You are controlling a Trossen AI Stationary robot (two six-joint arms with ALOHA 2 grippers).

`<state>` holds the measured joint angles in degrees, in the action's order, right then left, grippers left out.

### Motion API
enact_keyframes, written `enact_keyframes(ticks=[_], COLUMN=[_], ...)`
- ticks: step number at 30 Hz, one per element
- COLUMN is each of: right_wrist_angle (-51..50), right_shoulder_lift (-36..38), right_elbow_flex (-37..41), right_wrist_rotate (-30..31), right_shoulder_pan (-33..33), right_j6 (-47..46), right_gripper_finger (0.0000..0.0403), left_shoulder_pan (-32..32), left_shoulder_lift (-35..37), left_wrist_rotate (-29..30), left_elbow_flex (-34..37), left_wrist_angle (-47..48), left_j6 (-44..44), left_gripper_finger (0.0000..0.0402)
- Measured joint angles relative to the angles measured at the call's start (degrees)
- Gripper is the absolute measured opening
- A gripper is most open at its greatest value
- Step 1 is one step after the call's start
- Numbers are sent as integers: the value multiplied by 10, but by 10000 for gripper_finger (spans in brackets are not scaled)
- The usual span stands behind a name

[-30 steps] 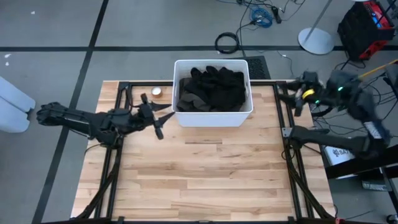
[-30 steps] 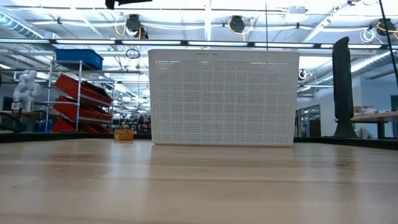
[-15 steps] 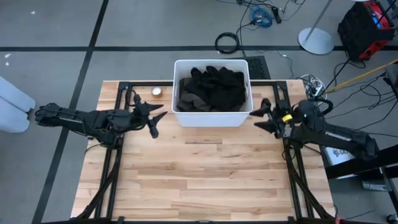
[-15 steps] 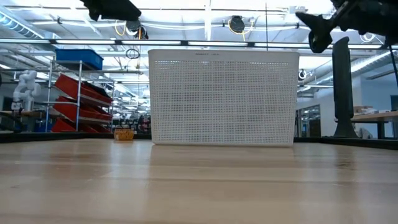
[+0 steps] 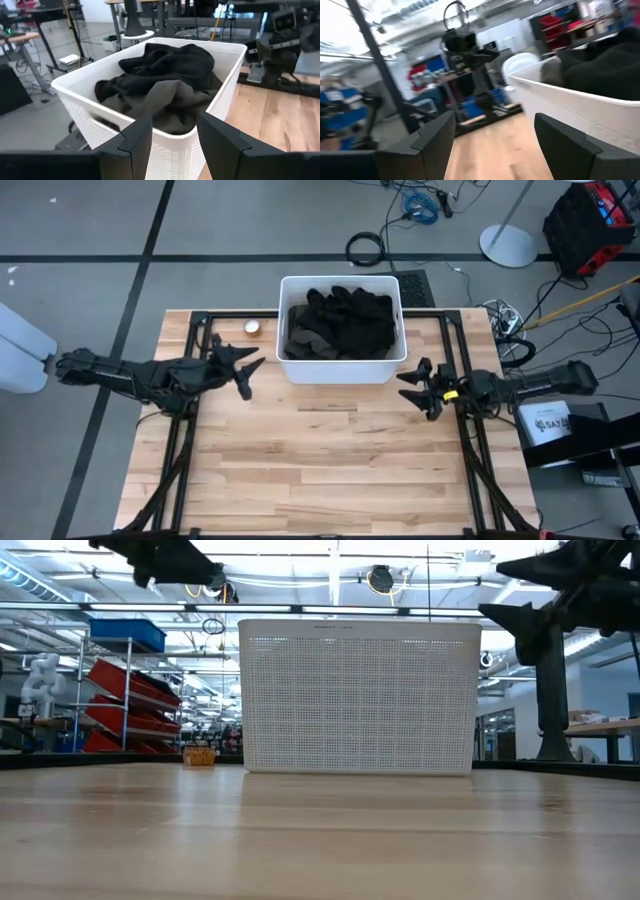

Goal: Fold laundry
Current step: Return to Home Position

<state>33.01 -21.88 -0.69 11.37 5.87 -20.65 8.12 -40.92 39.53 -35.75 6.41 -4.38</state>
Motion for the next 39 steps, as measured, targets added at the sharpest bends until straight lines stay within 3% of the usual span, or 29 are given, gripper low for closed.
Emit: enact_keyframes(ticks=[3, 6, 12, 20, 26, 34, 39], right_wrist_angle=[-8, -54, -162, -174, -176, -183, -183], right_shoulder_lift=[-11, -15, -16, -16, -16, -15, -15], right_elbow_flex=[-1, -1, -1, -1, -1, -1, -1], right_wrist_rotate=[71, 95, 96, 88, 76, 75, 24], right_shoulder_pan=[40, 60, 61, 61, 61, 31, -17], right_j6=[34, 52, 25, 34, 54, 77, 102], right_gripper_finger=[261, 261, 260, 260, 260, 260, 260], left_shoulder_pan=[0, 0, 0, 0, 0, 0, 0], left_shoulder_lift=[30, 59, 97, 104, 104, 129, 188], left_wrist_rotate=[0, 0, -10, -139, -177, -210, -261], left_elbow_flex=[24, 58, 132, 212, 302, 346, 353], left_wrist_angle=[-4, -18, -55, -145, -266, -268, -257], left_j6=[-22, -44, -69, -73, -74, -104, -98], left_gripper_finger=[164, 164, 164, 164, 164, 164, 164])
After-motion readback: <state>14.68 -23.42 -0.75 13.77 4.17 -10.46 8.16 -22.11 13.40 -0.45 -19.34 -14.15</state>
